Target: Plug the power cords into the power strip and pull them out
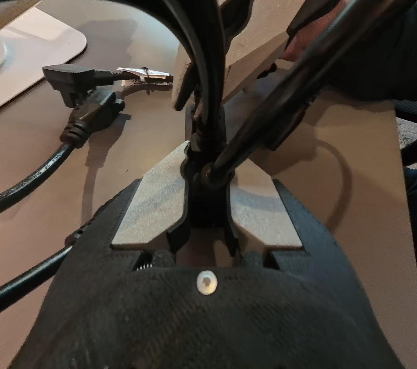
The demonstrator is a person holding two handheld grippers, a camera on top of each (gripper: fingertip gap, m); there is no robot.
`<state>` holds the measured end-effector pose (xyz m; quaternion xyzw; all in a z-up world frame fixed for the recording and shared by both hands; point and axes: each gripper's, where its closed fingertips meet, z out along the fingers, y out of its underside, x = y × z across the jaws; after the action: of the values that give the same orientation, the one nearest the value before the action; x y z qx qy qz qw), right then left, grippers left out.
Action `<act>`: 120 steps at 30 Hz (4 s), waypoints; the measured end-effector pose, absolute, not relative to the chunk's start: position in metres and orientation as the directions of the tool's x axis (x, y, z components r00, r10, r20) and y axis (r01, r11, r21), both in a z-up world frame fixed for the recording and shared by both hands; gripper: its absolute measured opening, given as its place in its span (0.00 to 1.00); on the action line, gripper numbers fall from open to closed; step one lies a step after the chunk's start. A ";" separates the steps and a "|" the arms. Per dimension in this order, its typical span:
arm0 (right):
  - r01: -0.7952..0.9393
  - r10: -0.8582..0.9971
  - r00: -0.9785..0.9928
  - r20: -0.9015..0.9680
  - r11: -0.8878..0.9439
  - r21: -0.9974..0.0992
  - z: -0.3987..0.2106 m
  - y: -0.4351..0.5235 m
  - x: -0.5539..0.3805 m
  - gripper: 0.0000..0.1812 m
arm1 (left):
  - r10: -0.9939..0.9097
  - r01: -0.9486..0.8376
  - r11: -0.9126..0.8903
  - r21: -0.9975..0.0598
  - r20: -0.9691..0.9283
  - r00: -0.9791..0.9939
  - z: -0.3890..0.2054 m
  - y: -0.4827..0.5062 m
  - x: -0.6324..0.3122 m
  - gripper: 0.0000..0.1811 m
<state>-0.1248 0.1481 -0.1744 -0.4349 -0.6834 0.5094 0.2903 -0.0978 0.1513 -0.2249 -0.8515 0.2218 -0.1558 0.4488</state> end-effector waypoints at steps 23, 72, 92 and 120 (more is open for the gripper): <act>0.177 0.820 -0.572 0.020 0.147 -0.973 -0.136 0.150 -0.083 0.08 | -0.642 -0.243 -0.499 -0.832 0.167 0.749 -0.223 0.130 -0.088 0.15; 0.380 0.769 -0.618 -0.163 0.111 -0.918 -0.194 0.116 -0.105 0.09 | -0.650 -0.179 -0.495 -0.850 0.225 0.726 -0.215 0.124 -0.083 0.14; 0.323 0.777 -0.572 -0.262 -0.080 -0.943 -0.174 0.133 -0.120 0.12 | -0.590 0.076 -0.552 -0.830 0.454 0.667 -0.199 0.134 -0.093 0.14; 0.310 0.728 -0.632 -0.265 -0.076 -0.948 -0.161 0.144 -0.103 0.10 | -0.593 -0.084 -0.597 -0.798 0.368 0.716 -0.221 0.129 -0.086 0.14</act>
<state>-0.1029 0.1439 -0.1608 -0.3941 -0.6586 0.6185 0.1688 -0.0856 0.1288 -0.2210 -0.8351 0.2025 -0.3177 0.4008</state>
